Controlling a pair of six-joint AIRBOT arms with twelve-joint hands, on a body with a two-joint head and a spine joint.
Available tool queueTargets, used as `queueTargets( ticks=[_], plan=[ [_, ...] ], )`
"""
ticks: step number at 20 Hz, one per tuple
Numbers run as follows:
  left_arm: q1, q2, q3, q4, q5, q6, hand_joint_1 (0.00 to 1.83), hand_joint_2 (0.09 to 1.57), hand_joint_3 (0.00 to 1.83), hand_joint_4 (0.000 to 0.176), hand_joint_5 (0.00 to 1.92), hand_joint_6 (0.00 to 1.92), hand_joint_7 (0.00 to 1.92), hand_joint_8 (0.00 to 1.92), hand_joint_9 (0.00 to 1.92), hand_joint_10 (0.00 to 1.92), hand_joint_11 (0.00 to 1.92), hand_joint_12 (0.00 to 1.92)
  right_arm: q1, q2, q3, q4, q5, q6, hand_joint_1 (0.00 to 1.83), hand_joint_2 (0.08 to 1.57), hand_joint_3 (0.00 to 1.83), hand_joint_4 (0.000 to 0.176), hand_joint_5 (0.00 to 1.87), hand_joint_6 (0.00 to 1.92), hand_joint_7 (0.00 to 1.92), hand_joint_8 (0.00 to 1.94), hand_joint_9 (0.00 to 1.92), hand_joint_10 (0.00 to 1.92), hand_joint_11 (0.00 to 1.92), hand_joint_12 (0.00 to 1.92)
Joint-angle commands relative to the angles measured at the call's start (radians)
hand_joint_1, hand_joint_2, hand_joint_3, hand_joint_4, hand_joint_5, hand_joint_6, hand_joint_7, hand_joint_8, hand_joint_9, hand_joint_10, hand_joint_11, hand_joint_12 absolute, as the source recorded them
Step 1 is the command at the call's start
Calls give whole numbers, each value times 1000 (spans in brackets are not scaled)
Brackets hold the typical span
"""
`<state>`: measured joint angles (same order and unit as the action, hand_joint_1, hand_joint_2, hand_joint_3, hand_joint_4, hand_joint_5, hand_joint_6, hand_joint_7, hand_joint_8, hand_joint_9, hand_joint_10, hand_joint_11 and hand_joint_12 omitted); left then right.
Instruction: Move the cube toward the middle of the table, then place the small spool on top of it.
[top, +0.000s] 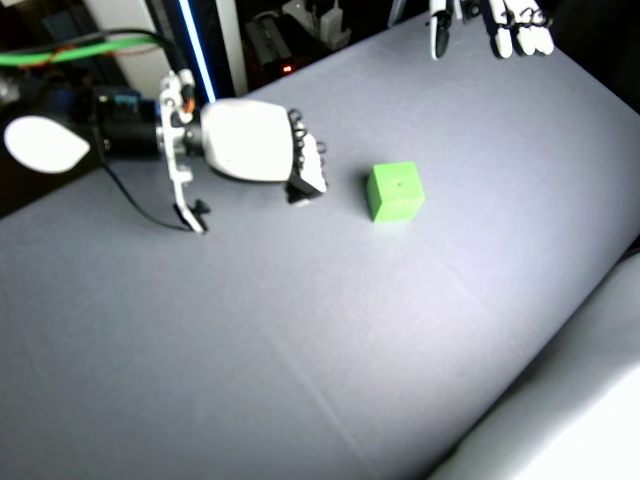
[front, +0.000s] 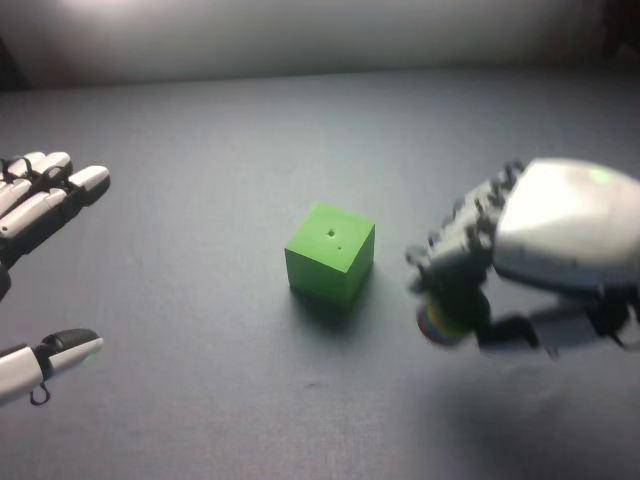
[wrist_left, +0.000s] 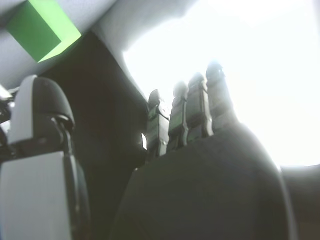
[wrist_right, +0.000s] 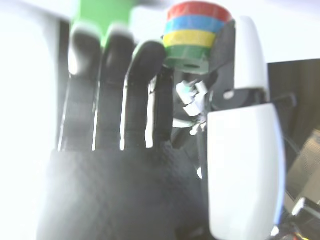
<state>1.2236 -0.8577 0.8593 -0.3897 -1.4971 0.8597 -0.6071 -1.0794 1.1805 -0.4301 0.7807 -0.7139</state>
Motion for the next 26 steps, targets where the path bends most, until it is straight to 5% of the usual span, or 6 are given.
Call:
queueTargets(
  ticks=[1, 6, 8, 13, 20, 26],
  plan=[
    [-1, -3, 8, 1, -121, -4, 1025, 1036, 0, 112, 231, 0, 136, 1, 138, 0, 3, 544, 23, -8, 9, 35, 120, -2, 1241, 1133, 7, 0, 973, 805, 928, 1266, 922, 1010, 845, 1350],
    [-1, -19, 21, 2, -103, -19, 1048, 1041, 0, 130, 235, 0, 159, 0, 138, 1, 0, 559, 107, -68, 80, 61, 94, -2, 1181, 1070, 3, 0, 1085, 785, 786, 1361, 715, 1589, 589, 1898],
    [-1, -19, 22, 4, -99, -20, 1070, 1038, 0, 131, 231, 0, 148, 0, 122, 7, 0, 518, 146, -109, 112, 52, 61, -3, 1241, 1079, 0, 0, 1007, 959, 1131, 755, 898, 838, 630, 1365],
    [-3, -25, 30, 7, -94, -24, 1092, 1033, 0, 117, 226, 1, 154, 0, 125, 1, 0, 502, 196, -187, 166, 16, -14, -5, 1269, 1023, 1, 0, 1140, 838, 1305, 309, 1072, 311, 467, 1246],
    [-7, -26, 31, 12, -95, -29, 1056, 1045, 1, 132, 205, 0, 124, 0, 81, 0, 0, 336, 200, -216, 182, 12, -76, -46, 1280, 1031, 0, 0, 1374, 138, 1085, 983, 979, 893, 680, 1502],
    [-11, -27, 31, 16, -95, -33, 1058, 1043, 0, 115, 224, 3, 136, 1, 96, 1, 0, 409, 225, -240, 213, 19, -112, -50, 1265, 1042, 0, 0, 1289, 449, 1029, 949, 879, 875, 586, 1489]
  ],
)
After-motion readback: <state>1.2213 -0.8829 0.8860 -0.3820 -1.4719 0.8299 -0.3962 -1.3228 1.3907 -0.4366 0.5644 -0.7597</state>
